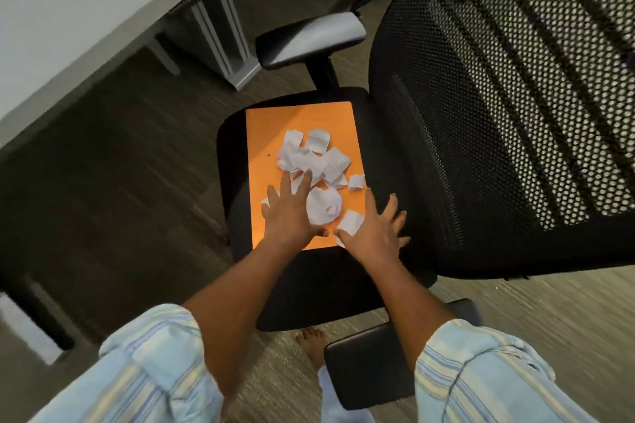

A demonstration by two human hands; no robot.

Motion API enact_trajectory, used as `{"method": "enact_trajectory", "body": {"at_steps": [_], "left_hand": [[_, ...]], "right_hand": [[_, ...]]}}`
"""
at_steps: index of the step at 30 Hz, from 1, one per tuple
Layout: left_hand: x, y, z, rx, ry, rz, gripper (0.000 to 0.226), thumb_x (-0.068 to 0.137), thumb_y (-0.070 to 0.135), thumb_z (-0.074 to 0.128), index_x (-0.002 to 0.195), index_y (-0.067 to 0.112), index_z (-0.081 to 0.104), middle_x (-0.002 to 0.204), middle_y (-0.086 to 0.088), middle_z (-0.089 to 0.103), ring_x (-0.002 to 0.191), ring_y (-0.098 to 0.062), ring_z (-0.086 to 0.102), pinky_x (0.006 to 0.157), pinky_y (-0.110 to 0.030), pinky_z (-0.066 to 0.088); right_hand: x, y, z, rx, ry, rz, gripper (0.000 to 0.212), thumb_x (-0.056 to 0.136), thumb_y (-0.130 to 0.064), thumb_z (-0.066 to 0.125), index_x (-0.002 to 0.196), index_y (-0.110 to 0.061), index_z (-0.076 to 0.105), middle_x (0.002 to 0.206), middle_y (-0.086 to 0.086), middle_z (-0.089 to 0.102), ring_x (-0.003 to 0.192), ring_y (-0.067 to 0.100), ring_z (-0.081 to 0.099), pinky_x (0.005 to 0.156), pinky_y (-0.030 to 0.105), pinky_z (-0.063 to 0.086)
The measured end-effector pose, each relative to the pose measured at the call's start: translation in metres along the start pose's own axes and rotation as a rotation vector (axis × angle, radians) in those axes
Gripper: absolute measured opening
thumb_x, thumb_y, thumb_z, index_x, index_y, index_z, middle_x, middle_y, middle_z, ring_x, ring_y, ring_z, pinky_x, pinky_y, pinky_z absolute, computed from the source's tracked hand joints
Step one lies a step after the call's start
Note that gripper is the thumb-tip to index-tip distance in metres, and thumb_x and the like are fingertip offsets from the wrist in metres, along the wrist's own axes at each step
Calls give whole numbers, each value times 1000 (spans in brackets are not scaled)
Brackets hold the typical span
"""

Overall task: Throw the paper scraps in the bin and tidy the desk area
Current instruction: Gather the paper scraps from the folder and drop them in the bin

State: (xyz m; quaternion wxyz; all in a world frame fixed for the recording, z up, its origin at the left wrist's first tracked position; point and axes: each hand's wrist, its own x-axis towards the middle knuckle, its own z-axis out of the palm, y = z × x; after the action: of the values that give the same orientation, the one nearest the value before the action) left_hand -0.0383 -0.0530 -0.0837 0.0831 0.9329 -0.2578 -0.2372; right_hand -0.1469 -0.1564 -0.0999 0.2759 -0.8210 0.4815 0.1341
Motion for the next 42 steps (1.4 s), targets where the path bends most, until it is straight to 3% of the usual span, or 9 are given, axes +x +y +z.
{"method": "enact_trajectory", "body": {"at_steps": [8, 14, 19, 25, 31, 35, 36, 39, 42], "left_hand": [[55, 3, 12, 151, -49, 37, 124, 61, 46, 85, 146, 44, -4, 161, -6, -12, 144, -48, -6, 110, -66, 15], [71, 1, 14, 213, -110, 66, 123, 59, 47, 86, 146, 46, -2, 159, -6, -21, 143, -49, -8, 111, -67, 14], [79, -5, 20, 291, -121, 99, 118, 61, 49, 84, 147, 45, 3, 159, -12, -18, 143, -49, 5, 112, -59, 24], [83, -17, 27, 253, -107, 92, 89, 69, 45, 79, 142, 37, 29, 156, -11, 10, 133, -39, 25, 104, -47, 34], [82, -34, 26, 13, -13, 134, 47, 88, 11, 63, 132, 22, 53, 136, -8, 41, 121, -32, 38, 98, -33, 41], [79, -41, 26, -132, 12, 149, 31, 91, 3, 54, 121, 5, 61, 111, -2, 54, 107, -28, 51, 76, -1, 41], [79, -40, 24, -158, 12, 134, 30, 91, 2, 54, 121, 5, 62, 113, -5, 55, 106, -27, 52, 75, -1, 40], [78, -35, 20, -243, 7, 55, 35, 90, 1, 57, 124, 9, 62, 124, -15, 56, 113, -31, 52, 91, -29, 45], [76, -31, 15, -366, 18, -56, 34, 89, 4, 60, 123, 9, 62, 125, -16, 61, 113, -33, 56, 94, -34, 45]], "right_hand": [[15, 10, 24, -27, -113, 12, 108, 69, -58, 74, 143, -50, -5, 157, 4, -16, 143, 44, -4, 108, 65, 24], [19, 5, 40, -87, -102, -35, 89, 83, -49, 64, 141, -53, -3, 159, 5, -12, 144, 44, -5, 111, 62, 19], [20, 4, 54, -117, -69, -73, 68, 92, -35, 57, 144, -47, 14, 160, 6, -1, 144, 39, 0, 109, 56, 24], [19, 2, 63, -149, -36, -75, 58, 93, -30, 56, 143, -37, 27, 159, 5, 9, 141, 35, 11, 104, 49, 29], [12, -2, 62, -104, -1, -100, 51, 96, -8, 46, 143, -25, 33, 157, 6, 13, 144, 30, 9, 110, 46, 25], [5, -5, 61, -47, 52, -170, 54, 91, 7, 42, 139, -18, 41, 152, 6, 26, 138, 26, 21, 105, 39, 32], [4, -5, 61, -10, 53, -178, 53, 90, 7, 43, 138, -17, 43, 150, 6, 30, 135, 26, 25, 104, 40, 33], [5, -4, 60, 36, 75, -192, 55, 88, 10, 45, 138, -12, 43, 146, 8, 36, 127, 27, 34, 102, 37, 35], [9, -5, 60, 12, 118, -203, 59, 88, 14, 41, 141, -12, 40, 149, 7, 35, 128, 25, 35, 102, 30, 36]]}}
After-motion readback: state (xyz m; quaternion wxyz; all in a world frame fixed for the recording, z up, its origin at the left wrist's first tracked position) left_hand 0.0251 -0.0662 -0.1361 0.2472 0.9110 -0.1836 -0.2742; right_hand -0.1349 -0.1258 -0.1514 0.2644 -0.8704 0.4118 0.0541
